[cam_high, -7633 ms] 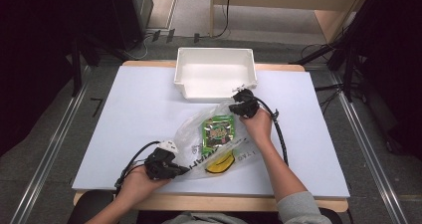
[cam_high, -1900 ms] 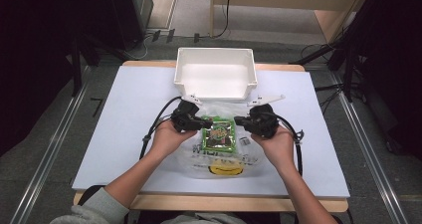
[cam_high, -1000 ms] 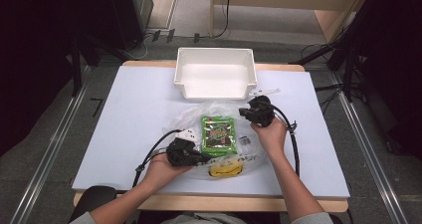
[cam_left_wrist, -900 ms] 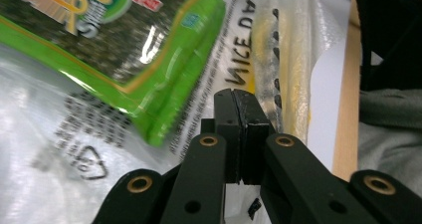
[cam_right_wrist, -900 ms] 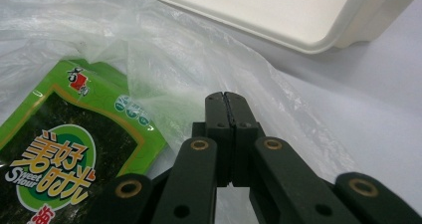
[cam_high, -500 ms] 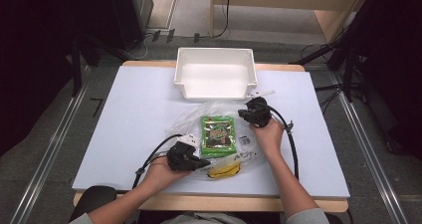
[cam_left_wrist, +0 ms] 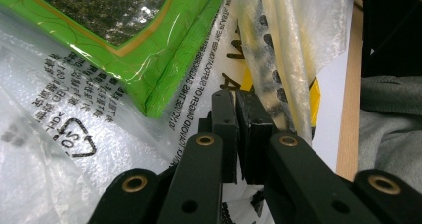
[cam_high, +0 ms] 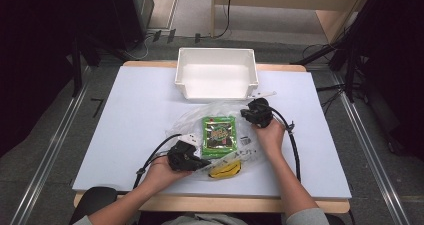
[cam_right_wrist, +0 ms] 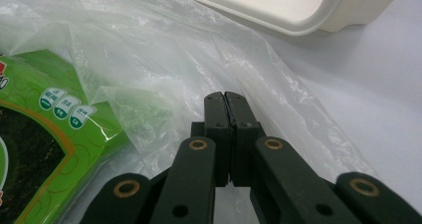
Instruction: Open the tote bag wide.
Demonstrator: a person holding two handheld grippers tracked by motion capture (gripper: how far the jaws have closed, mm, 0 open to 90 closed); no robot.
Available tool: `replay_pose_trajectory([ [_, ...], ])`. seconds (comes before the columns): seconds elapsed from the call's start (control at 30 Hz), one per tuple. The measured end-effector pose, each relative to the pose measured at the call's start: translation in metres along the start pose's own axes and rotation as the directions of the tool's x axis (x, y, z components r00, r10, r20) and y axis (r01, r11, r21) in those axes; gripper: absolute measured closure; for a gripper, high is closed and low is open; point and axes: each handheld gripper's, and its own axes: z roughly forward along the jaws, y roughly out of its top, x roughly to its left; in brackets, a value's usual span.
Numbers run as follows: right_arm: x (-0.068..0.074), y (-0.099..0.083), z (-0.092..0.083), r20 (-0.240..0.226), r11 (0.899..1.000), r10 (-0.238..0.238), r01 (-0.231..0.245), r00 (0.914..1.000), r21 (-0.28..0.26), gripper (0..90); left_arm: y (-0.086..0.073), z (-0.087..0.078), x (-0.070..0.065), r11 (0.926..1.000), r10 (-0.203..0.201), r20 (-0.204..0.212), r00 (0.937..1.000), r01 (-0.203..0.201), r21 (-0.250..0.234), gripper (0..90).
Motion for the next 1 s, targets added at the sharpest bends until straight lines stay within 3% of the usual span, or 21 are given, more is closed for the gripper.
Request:
replay_pose_trajectory([
  [0.13, -0.001, 0.0, 0.0, 0.041, 1.0, -0.024, 0.024, 0.9989, -0.008, 90.0, -0.001, 0.001, -0.002, 1.0, -0.001, 0.013, 0.9999, 0.001, 0.007, 89.2],
  [0.27, -0.004, 0.0, 0.0, 0.031, 1.0, -0.001, 0.001, 0.9995, -0.011, 88.8, -0.001, 0.0, -0.003, 0.9999, -0.003, 0.016, 0.9999, 0.003, 0.013, 87.9],
  [0.43, 0.001, 0.004, -0.01, -0.017, 1.0, 0.018, -0.018, 0.9997, -0.023, 87.8, 0.005, -0.01, -0.006, 0.9993, 0.014, 0.014, 0.9998, -0.014, -0.036, 84.4],
  [0.53, 0.005, 0.007, -0.019, -0.034, 0.999, 0.004, -0.005, 0.9994, -0.041, 85.7, 0.011, -0.02, -0.005, 0.9978, -0.002, 0.01, 0.9999, 0.003, -0.066, 81.1],
  [0.67, 0.011, 0.009, -0.028, -0.062, 0.999, -0.008, 0.005, 0.998, -0.035, 82.2, 0.019, -0.032, -0.004, 0.9955, 0.006, -0.008, 0.9999, -0.007, -0.094, 75.1],
  [1.0, 0.019, 0.012, -0.042, -0.098, 0.998, -0.042, 0.038, 0.9943, -0.04, 73.7, 0.03, -0.044, -0.002, 0.9953, -0.012, -0.03, 0.9995, 0.009, -0.096, 56.3],
])
